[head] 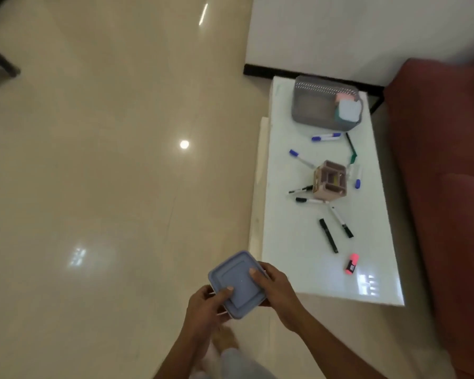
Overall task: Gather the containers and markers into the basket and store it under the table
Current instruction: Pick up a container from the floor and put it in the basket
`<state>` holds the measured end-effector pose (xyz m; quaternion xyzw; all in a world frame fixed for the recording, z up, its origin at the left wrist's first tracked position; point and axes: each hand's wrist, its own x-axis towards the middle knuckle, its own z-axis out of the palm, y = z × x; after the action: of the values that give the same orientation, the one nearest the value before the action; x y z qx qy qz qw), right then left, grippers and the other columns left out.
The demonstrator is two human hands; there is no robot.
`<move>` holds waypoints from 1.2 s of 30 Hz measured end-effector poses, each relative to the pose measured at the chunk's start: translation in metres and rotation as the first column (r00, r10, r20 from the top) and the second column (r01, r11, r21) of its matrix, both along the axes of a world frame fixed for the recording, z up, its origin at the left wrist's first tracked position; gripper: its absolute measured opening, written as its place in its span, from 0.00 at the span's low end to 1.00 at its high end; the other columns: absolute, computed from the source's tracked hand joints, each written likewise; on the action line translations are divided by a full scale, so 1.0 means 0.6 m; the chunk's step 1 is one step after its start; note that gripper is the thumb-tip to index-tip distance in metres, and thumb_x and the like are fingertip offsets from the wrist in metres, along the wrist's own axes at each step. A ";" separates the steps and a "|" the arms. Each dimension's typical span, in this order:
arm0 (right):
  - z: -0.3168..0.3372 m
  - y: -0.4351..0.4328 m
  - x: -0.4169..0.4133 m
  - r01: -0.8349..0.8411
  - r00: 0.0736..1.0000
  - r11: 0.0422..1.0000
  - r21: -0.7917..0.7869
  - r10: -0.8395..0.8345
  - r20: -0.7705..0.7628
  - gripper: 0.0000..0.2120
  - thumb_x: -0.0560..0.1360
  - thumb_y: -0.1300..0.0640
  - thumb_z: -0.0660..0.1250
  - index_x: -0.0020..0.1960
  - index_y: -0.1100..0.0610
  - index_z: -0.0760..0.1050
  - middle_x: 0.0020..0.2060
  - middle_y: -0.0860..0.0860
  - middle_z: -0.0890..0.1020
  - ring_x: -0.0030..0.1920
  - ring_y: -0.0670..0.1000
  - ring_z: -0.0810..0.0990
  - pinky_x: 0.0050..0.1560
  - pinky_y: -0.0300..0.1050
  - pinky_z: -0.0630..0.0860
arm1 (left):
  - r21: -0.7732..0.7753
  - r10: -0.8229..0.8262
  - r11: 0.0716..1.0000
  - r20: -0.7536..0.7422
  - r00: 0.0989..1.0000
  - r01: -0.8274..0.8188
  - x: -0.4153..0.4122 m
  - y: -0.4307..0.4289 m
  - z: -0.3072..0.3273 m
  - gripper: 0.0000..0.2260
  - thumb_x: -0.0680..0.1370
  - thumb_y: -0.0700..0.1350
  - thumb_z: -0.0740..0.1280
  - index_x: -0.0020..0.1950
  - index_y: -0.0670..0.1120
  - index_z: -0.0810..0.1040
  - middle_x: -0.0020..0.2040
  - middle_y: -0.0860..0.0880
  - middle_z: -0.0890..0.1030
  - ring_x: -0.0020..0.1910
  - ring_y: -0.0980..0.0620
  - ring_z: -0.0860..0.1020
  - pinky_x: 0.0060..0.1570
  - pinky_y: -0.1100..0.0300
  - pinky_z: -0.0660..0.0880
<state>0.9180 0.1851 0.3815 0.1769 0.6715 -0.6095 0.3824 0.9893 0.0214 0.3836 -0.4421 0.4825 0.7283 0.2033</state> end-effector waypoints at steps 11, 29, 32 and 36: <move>0.082 -0.228 -0.204 0.637 0.770 0.756 -0.150 -0.635 0.065 0.26 0.70 0.45 0.73 0.61 0.59 0.77 0.54 0.58 0.84 0.52 0.62 0.84 0.53 0.63 0.81 | -0.021 -0.415 0.906 -0.242 0.877 0.423 -0.363 -0.233 0.137 0.19 0.69 0.34 0.77 0.57 0.43 0.77 0.50 0.39 0.84 0.46 0.39 0.85 0.38 0.47 0.83; 0.066 -0.188 -0.765 0.933 0.330 0.315 -0.176 -0.941 0.068 0.17 0.76 0.50 0.70 0.61 0.56 0.76 0.53 0.55 0.85 0.51 0.59 0.85 0.46 0.53 0.83 | -0.246 -0.872 0.486 -0.202 0.446 0.839 -1.072 -0.124 0.119 0.10 0.75 0.44 0.72 0.55 0.42 0.79 0.51 0.40 0.83 0.49 0.39 0.84 0.45 0.48 0.83; 0.067 -0.165 -0.849 0.946 0.298 0.284 -0.156 -0.952 0.074 0.15 0.78 0.51 0.67 0.63 0.52 0.75 0.55 0.54 0.83 0.52 0.58 0.84 0.44 0.51 0.83 | -0.246 -0.901 0.429 -0.182 0.393 0.869 -1.165 -0.083 0.112 0.08 0.77 0.42 0.70 0.55 0.42 0.79 0.51 0.40 0.83 0.50 0.40 0.83 0.47 0.48 0.83; 0.055 -0.119 -0.954 0.965 0.252 0.249 -0.078 -0.967 0.026 0.14 0.81 0.53 0.63 0.66 0.52 0.70 0.57 0.54 0.80 0.53 0.57 0.81 0.44 0.52 0.84 | -0.311 -0.954 0.296 -0.130 0.269 0.903 -1.290 -0.010 0.100 0.04 0.78 0.38 0.66 0.51 0.41 0.79 0.52 0.37 0.82 0.51 0.39 0.82 0.46 0.48 0.83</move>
<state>0.3456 0.1139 0.4147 0.5270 0.4042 -0.7440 -0.0729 0.2152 0.0155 0.4434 0.0222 0.7348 0.4799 0.4788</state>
